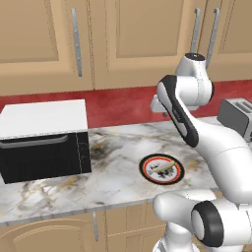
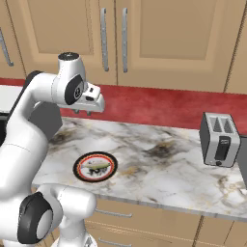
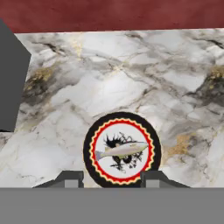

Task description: Place the fish on the counter behind the older fish on the same shelf of the fridge to maintain FIFO order. Close the fridge door when finished.

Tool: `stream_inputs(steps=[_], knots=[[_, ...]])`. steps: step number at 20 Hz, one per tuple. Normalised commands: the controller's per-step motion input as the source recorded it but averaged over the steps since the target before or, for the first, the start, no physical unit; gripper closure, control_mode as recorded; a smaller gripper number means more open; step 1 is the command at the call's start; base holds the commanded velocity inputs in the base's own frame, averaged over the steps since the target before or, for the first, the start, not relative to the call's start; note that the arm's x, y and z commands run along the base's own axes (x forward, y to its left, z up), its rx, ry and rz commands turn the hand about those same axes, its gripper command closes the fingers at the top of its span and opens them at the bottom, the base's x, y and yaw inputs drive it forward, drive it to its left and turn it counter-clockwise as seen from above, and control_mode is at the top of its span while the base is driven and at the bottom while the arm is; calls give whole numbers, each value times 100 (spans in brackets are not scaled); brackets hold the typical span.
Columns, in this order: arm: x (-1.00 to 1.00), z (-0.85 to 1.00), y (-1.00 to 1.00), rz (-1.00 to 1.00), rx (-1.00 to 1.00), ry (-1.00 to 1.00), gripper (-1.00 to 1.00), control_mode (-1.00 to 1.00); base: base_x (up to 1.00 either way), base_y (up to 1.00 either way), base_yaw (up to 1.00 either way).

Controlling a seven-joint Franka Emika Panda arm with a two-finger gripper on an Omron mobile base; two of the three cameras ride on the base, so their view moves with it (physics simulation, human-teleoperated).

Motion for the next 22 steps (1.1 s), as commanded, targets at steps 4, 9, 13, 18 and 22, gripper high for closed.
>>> stream_inputs(steps=[4, 9, 13, 18, 22], knots=[[-12, -21, 16, 0, 0, 3, -100, -100, 0, 0, 0], [-18, -71, 32, -31, 0, 13, -100, -100, 0, 0, 0], [-2, -58, -3, -42, 5, 11, -100, -100, 0, 0, 0], [4, -45, -19, -28, 9, 11, -100, -100, 0, 0, 0], [14, -57, -33, -14, 12, 9, -100, -100, 0, 0, 0]])
